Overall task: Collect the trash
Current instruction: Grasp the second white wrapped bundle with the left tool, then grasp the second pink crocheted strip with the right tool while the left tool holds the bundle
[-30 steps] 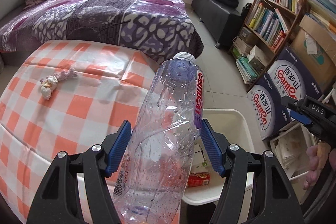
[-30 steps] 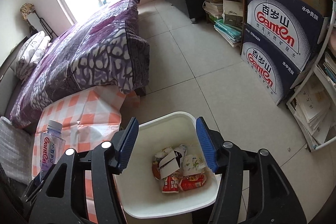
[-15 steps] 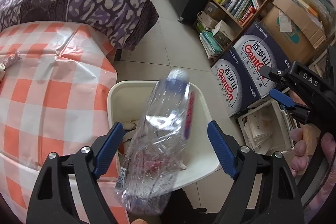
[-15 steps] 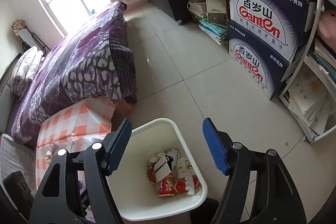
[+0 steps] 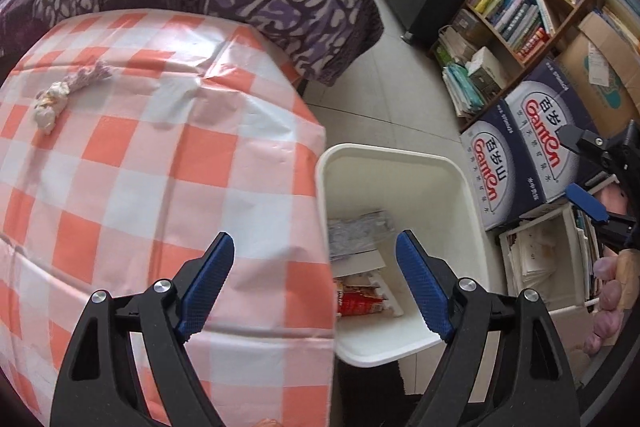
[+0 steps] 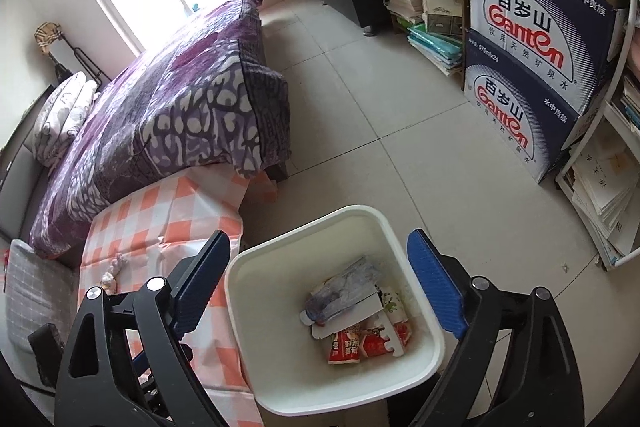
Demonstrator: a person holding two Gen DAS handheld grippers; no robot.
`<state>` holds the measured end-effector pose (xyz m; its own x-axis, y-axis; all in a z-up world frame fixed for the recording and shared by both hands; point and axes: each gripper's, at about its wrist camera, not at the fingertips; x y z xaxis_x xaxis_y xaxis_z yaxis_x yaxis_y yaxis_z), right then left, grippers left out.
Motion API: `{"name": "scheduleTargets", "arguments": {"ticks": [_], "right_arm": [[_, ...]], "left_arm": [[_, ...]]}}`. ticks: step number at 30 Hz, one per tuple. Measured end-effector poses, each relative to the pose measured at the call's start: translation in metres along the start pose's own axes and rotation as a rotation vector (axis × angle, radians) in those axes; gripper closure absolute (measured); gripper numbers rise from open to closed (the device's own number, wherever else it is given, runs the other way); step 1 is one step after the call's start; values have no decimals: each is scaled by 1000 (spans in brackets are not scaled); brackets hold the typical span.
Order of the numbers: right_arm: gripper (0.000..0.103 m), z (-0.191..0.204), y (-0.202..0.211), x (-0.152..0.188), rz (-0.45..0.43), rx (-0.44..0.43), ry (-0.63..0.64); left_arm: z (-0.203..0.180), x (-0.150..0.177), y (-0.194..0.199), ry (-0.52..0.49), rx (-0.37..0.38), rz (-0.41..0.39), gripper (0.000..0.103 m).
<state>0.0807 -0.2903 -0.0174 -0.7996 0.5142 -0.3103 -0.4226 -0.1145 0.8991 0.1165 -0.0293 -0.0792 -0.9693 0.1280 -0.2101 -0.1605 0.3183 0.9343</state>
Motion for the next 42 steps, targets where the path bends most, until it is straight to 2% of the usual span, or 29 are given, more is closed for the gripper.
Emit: {"name": "scheduleTargets", "arguments": {"ticks": [2, 8, 14, 18, 26, 29, 30, 31, 34, 37, 40, 42], "right_arm": [[13, 12, -5, 2, 23, -18, 14], [12, 59, -27, 12, 101, -76, 76], [12, 107, -46, 25, 190, -157, 136], [12, 134, -55, 33, 217, -165, 191], [10, 159, -72, 42, 267, -158, 229], [10, 162, -80, 44, 278, -125, 247], [10, 162, -82, 43, 282, -117, 251], [10, 163, -85, 44, 287, -107, 258], [10, 167, -94, 47, 305, -81, 297], [10, 181, -100, 56, 277, -45, 412], [10, 208, -115, 69, 261, -9, 606], [10, 238, -132, 76, 285, -33, 751]], "left_arm": [[23, -1, 1, 42, -49, 2, 22], [104, -13, 11, 160, -263, -5, 22], [201, -38, 29, 313, -380, -56, 22], [239, -56, 28, 344, -386, -64, 22], [248, -110, 2, 301, -411, -56, 25], [256, -121, -14, 322, -396, 1, 47], [259, -121, -18, 325, -389, 10, 60], [260, -117, -17, 321, -377, -6, 69], [270, -102, -8, 323, -316, -41, 72], [281, -80, 12, 305, -290, -71, 73], [291, -53, 34, 251, -321, -86, 73], [303, -33, 45, 252, -323, -93, 73]]}}
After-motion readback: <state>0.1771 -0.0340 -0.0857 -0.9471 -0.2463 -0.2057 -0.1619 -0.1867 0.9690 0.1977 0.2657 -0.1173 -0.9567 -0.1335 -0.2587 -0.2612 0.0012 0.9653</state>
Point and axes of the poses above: each gripper's, at about its wrist camera, not at the fingertips, and y roughly against the way its jaws point, z to its left, x to its underside, and after that the axes turned 15 degrees about z, right-handed
